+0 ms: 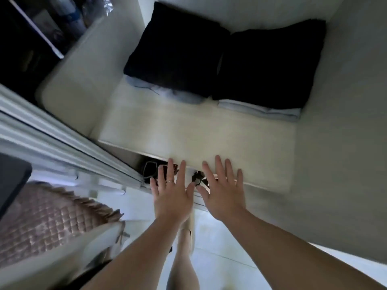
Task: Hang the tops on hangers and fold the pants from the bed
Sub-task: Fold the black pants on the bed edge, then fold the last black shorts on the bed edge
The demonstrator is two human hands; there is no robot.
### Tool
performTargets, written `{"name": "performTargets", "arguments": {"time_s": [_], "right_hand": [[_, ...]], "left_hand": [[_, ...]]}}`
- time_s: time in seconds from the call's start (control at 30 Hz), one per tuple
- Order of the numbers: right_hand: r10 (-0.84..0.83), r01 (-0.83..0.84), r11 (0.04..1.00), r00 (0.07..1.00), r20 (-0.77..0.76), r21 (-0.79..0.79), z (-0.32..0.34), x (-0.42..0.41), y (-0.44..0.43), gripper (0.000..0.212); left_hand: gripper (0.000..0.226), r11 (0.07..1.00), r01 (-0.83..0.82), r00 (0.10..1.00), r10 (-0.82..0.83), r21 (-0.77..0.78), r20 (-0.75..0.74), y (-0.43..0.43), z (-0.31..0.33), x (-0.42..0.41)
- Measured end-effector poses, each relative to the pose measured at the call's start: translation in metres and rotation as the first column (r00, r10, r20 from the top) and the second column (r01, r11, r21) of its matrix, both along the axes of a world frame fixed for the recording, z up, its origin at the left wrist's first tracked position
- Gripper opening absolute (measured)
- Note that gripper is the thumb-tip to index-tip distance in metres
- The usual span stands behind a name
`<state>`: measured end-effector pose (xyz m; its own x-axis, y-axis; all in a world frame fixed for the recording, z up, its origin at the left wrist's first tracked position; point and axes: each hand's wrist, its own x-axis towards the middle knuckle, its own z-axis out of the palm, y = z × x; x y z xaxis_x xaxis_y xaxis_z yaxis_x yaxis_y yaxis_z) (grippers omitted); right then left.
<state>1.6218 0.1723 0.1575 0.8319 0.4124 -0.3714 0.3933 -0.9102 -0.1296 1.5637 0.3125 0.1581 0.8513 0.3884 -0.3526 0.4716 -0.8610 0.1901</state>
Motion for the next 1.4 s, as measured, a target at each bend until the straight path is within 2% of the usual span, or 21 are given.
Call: {"name": "performTargets", "arguments": {"time_s": [0.13,0.37,0.57,0.73,0.83,0.97,1.1,1.23,1.4], "right_hand": [[0.063,-0.068,0.996,0.993,-0.096,-0.051,0.018,-0.059,-0.039,0.069],[0.225,-0.231,0.970,0.971,-0.085,-0.070,0.100,-0.143,-0.093,0.083],[0.312,-0.311,0.949,0.950,-0.005,0.040,0.181,-0.196,-0.096,0.078],[0.314,-0.285,0.916,0.947,-0.062,0.282,0.232,-0.237,-0.070,0.074],[0.371,-0.300,0.862,0.923,-0.105,0.407,0.252,-0.263,-0.046,0.066],[0.525,-0.409,0.766,0.844,-0.114,0.495,0.266,-0.305,-0.019,0.067],[0.640,-0.450,0.698,0.741,-0.203,0.557,0.267,-0.354,0.004,0.071],[0.640,-0.364,0.715,0.686,-0.347,0.597,0.258,-0.388,0.029,0.080],[0.542,-0.246,0.781,0.724,-0.427,0.574,0.243,-0.416,0.058,0.099]], "left_hand": [[0.065,0.999,-0.023,0.998,0.022,-0.025,-0.060,-0.045,0.009,-0.078],[0.065,0.983,-0.174,0.984,0.171,-0.049,-0.055,-0.098,0.087,-0.207],[0.065,0.962,-0.270,0.962,0.272,-0.048,0.031,-0.106,0.175,-0.297],[0.066,0.915,-0.397,0.904,0.404,-0.078,0.142,-0.104,0.218,-0.368],[0.064,0.815,-0.549,0.799,0.577,-0.184,0.170,-0.098,0.226,-0.406],[0.052,0.577,-0.698,0.572,0.806,-0.424,0.153,-0.092,0.225,-0.460],[0.043,0.372,-0.780,0.384,0.920,-0.503,0.084,-0.089,0.220,-0.521],[0.040,0.123,-0.817,0.138,0.990,-0.563,0.017,-0.088,0.207,-0.575],[0.046,-0.047,-0.736,-0.072,0.997,-0.675,0.008,-0.079,0.197,-0.613]]}}
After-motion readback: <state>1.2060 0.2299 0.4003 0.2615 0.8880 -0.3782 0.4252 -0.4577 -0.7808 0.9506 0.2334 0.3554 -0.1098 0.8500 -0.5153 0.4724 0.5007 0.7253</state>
